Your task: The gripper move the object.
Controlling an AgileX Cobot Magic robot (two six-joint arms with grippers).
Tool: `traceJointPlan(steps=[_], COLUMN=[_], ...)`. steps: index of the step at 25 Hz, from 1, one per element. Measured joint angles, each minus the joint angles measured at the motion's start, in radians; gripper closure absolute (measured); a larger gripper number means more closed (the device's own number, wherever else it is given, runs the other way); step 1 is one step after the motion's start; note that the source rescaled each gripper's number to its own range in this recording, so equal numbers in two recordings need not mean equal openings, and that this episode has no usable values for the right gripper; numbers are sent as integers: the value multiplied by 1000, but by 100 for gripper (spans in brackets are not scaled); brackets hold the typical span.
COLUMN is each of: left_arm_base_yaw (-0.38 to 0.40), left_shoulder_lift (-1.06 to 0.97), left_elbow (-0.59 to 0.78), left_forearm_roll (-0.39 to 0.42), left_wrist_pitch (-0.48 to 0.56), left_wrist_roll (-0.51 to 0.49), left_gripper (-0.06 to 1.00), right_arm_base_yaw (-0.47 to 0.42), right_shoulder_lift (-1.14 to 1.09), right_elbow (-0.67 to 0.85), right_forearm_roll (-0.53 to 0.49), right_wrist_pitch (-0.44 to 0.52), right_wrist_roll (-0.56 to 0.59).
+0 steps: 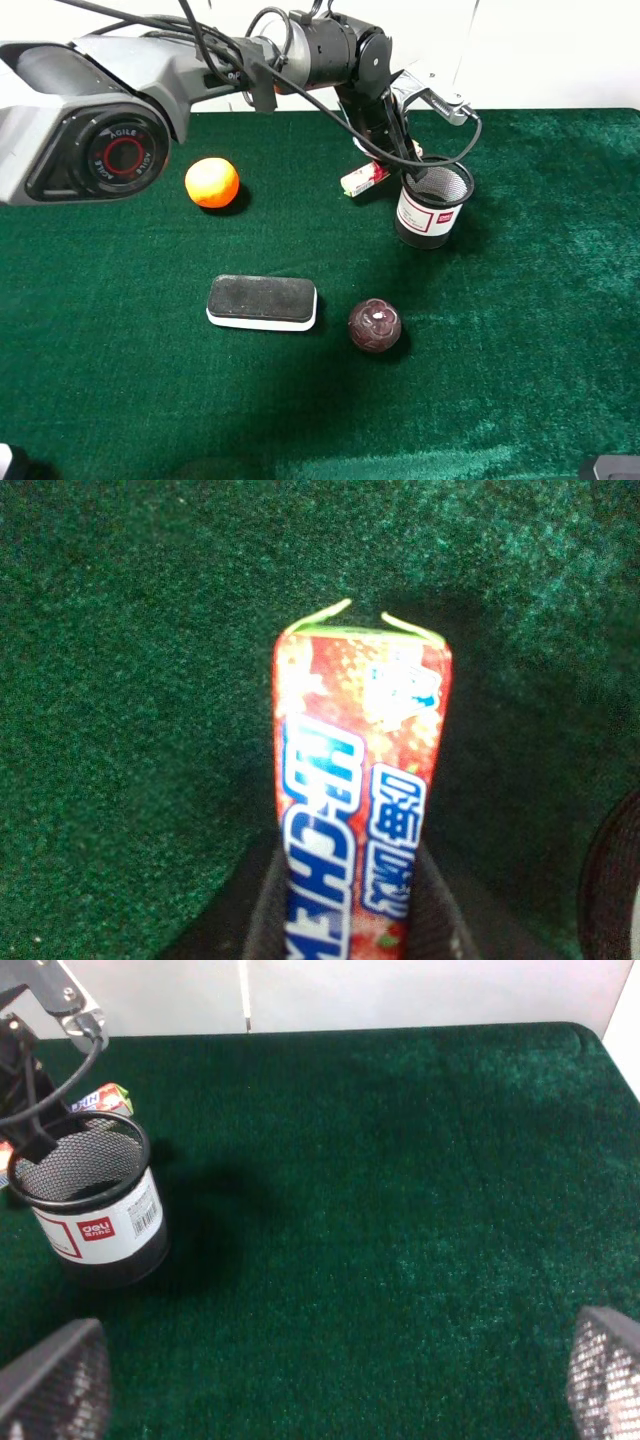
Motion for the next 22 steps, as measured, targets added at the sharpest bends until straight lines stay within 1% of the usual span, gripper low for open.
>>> traceJointPlan(steps=[1, 2, 3, 4, 5, 7, 8, 9, 11, 13, 16, 22], left_arm_base_yaw=[0, 0, 0, 0, 0, 0, 0, 0, 0, 0, 0, 0], left_shoulder_lift=[0, 0, 0, 0, 0, 0, 0, 0, 0, 0, 0, 0], left_elbow=[0, 0, 0, 0, -1, -3, -4, -4, -4, -5, -5, -5], left_forearm_roll=[0, 0, 0, 0, 0, 2, 1, -2, -4, -5, -7, -6], left_wrist_pitch=[2, 5, 7, 7, 7, 7, 3, 3, 5, 9, 10, 13], left_wrist_roll=[0, 0, 0, 5, 11, 17, 16, 16, 19, 19, 19, 18], left_gripper=[93, 88, 80, 69, 53, 30, 17, 10, 2, -2, -5, -5], right_arm_base_yaw=[0, 0, 0, 0, 0, 0, 0, 0, 0, 0, 0, 0], right_shoulder_lift=[0, 0, 0, 0, 0, 0, 0, 0, 0, 0, 0, 0], right_elbow=[0, 0, 0, 0, 0, 0, 0, 0, 0, 0, 0, 0], right_forearm_roll=[0, 0, 0, 0, 0, 0, 0, 0, 0, 0, 0, 0], right_wrist_pitch=[0, 0, 0, 0, 0, 0, 0, 0, 0, 0, 0, 0], right_wrist_roll=[0, 0, 0, 0, 0, 0, 0, 0, 0, 0, 0, 0])
